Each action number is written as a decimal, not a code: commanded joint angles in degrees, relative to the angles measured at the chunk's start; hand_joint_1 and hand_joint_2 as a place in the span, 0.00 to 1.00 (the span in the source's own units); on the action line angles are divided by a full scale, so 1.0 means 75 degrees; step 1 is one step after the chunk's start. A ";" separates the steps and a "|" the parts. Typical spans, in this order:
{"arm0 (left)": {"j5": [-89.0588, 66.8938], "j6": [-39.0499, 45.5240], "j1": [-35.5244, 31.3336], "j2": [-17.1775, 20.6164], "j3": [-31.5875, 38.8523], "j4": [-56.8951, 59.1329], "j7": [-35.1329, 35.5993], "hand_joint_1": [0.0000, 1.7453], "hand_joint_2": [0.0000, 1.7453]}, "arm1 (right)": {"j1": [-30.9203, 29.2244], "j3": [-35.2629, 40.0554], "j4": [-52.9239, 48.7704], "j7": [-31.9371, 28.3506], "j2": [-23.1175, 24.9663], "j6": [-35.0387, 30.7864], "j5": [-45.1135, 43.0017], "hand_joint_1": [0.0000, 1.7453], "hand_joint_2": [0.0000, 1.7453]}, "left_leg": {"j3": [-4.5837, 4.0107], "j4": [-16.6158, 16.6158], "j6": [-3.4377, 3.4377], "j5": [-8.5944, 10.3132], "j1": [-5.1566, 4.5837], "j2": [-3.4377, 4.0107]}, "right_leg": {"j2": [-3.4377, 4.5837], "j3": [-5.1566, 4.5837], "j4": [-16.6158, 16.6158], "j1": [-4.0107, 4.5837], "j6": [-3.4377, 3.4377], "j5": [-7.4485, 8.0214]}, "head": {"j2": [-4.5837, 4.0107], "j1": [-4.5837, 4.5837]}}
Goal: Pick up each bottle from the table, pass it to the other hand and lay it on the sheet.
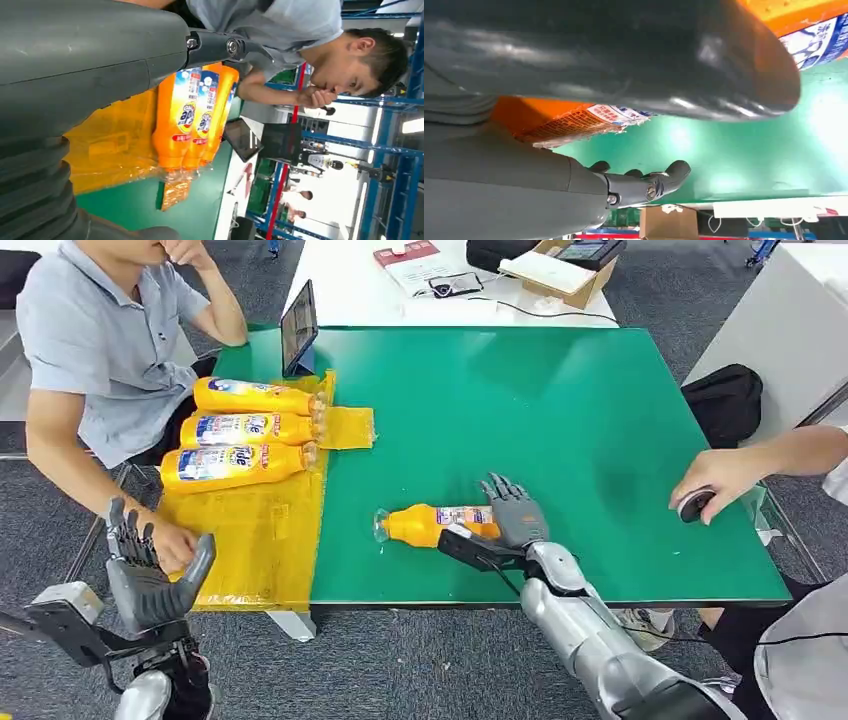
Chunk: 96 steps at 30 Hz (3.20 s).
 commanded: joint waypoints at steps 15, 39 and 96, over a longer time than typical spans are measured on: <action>-0.0436 0.0293 0.0145 0.0171 0.0249 -0.0173 -0.0208 0.00 1.00 | -0.0406 0.0566 0.1172 -0.0158 0.0168 0.0981 0.0039 0.00 1.00 | 0.0094 -0.0012 -0.0013 -0.0013 0.0008 0.0011 | 0.0006 0.0077 -0.0010 0.0009 -0.0029 -0.0008 | 0.0000 0.0003; -0.0236 -0.0209 0.0119 0.0256 0.0088 0.0227 0.0500 0.00 1.00 | -0.0772 0.1113 0.1922 0.1044 0.0017 0.2451 0.0284 0.17 1.00 | 0.0113 -0.0019 -0.0005 0.0003 0.0006 -0.0024 | -0.0021 0.0038 -0.0025 0.0007 -0.0024 -0.0011 | 0.0000 0.0000; 0.0295 -0.2648 -0.1293 0.0030 -0.2759 0.2642 0.0793 0.00 1.00 | 0.1024 0.1761 -0.1447 -0.3348 0.1541 0.1610 -0.3822 1.00 1.00 | 0.0044 -0.0008 -0.0016 -0.0019 0.0012 0.0027 | 0.0028 0.0030 -0.0006 0.0011 -0.0019 -0.0014 | 0.0000 0.0003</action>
